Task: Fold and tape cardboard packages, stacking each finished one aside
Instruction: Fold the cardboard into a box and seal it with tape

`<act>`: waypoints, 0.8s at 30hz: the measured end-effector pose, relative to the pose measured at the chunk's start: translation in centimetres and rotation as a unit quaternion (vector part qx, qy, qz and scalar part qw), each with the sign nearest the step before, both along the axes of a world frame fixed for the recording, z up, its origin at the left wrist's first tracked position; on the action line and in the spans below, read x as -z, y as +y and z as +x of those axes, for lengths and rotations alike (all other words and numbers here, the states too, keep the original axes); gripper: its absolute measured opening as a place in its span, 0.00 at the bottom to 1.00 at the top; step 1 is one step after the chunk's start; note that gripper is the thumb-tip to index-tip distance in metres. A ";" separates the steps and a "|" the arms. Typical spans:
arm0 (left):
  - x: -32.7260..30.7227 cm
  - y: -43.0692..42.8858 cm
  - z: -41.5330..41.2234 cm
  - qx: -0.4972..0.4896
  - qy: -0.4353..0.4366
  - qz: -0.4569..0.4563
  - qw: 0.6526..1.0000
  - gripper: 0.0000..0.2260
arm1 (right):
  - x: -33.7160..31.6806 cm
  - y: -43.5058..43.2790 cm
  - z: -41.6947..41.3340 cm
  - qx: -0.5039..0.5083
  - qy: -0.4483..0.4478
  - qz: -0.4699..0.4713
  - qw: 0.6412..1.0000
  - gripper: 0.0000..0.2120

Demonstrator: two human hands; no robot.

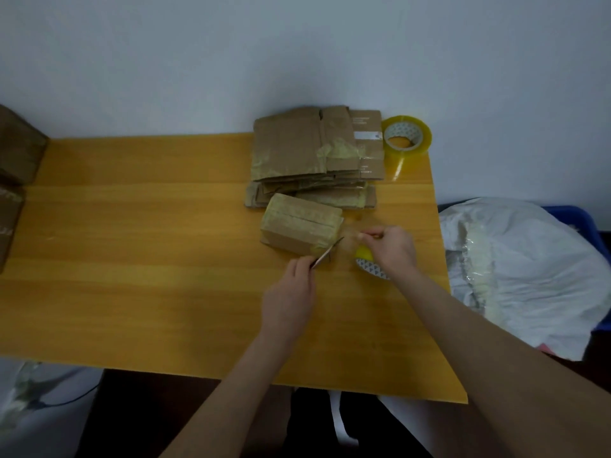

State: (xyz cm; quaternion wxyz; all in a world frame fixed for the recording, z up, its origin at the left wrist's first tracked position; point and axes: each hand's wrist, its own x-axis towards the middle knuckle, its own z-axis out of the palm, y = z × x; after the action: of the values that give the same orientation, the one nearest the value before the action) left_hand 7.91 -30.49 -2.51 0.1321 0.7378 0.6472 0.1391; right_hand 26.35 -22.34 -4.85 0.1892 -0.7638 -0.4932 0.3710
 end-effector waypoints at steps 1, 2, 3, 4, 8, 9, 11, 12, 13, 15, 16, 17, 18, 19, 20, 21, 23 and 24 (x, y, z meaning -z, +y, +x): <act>-1.0 0.6 1.0 0.003 0.000 -0.017 1.000 0.10 | 0.0 0.0 -0.2 0.006 0.003 -0.001 1.000 0.11; -1.8 1.2 2.0 -0.001 0.006 -0.026 1.000 0.13 | 0.0 0.0 -0.2 0.015 0.005 -0.005 1.000 0.10; -2.1 1.7 2.9 -0.003 0.020 -0.029 0.999 0.15 | -0.1 0.0 -0.2 0.023 0.005 -0.010 1.000 0.10; -2.4 2.2 3.6 -0.004 0.034 -0.043 0.999 0.17 | -0.1 -0.1 -0.3 0.029 0.004 -0.016 0.999 0.10; -2.4 3.3 4.7 -0.015 0.060 -0.080 0.995 0.21 | -0.3 -0.1 -0.4 0.029 -0.008 -0.028 0.999 0.10; -2.2 3.4 4.7 -0.018 0.063 -0.087 0.994 0.21 | -0.4 -0.1 -0.4 0.027 -0.012 -0.028 0.999 0.10; -2.1 3.4 4.8 -0.021 0.069 -0.091 0.993 0.21 | -0.5 -0.1 -0.4 0.026 -0.017 -0.026 0.999 0.10; -2.0 3.5 4.8 -0.023 0.073 -0.091 0.993 0.20 | -0.5 -0.1 -0.4 0.024 -0.019 -0.025 0.999 0.10; -1.9 3.5 4.8 -0.024 0.078 -0.093 0.992 0.20 | -0.6 -0.1 -0.5 0.020 -0.023 -0.024 0.999 0.10; -2.0 3.8 5.0 -0.019 0.091 -0.101 0.990 0.20 | -0.7 -0.1 -0.5 0.017 -0.031 -0.021 0.999 0.11; -2.0 3.9 5.2 -0.016 0.097 -0.104 0.990 0.20 | -0.8 -0.1 -0.5 0.019 -0.033 -0.020 0.999 0.10; -2.0 4.0 5.3 -0.014 0.103 -0.105 0.989 0.19 | -0.7 -0.1 -0.5 0.020 -0.034 -0.020 0.999 0.10; -2.1 4.0 5.5 -0.012 0.108 -0.105 0.988 0.19 | -0.7 -0.1 -0.4 0.018 -0.036 -0.020 0.999 0.11; -2.2 4.0 5.7 -0.012 0.114 -0.106 0.988 0.18 | -0.7 -0.1 -0.3 0.013 -0.038 -0.020 0.999 0.11; -2.3 4.1 5.8 -0.012 0.120 -0.109 0.987 0.18 | -0.7 -0.1 -0.3 0.008 -0.043 -0.018 0.999 0.11; -2.2 4.2 6.0 -0.012 0.126 -0.113 0.986 0.17 | -0.8 -0.1 -0.3 0.002 -0.048 -0.017 0.999 0.11; -2.2 4.3 6.2 -0.015 0.142 -0.120 0.983 0.15 | -0.8 -0.2 -0.2 -0.007 -0.054 -0.013 0.998 0.10; -2.1 4.4 6.3 -0.016 0.149 -0.123 0.981 0.15 | -0.9 -0.2 -0.1 -0.008 -0.056 -0.011 0.998 0.10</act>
State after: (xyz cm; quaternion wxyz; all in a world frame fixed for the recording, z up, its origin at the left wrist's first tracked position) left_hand 14.20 -26.11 -0.39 0.1215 0.7180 0.6834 -0.0510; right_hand 26.20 -22.50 -3.97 0.1502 -0.7815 -0.5050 0.3343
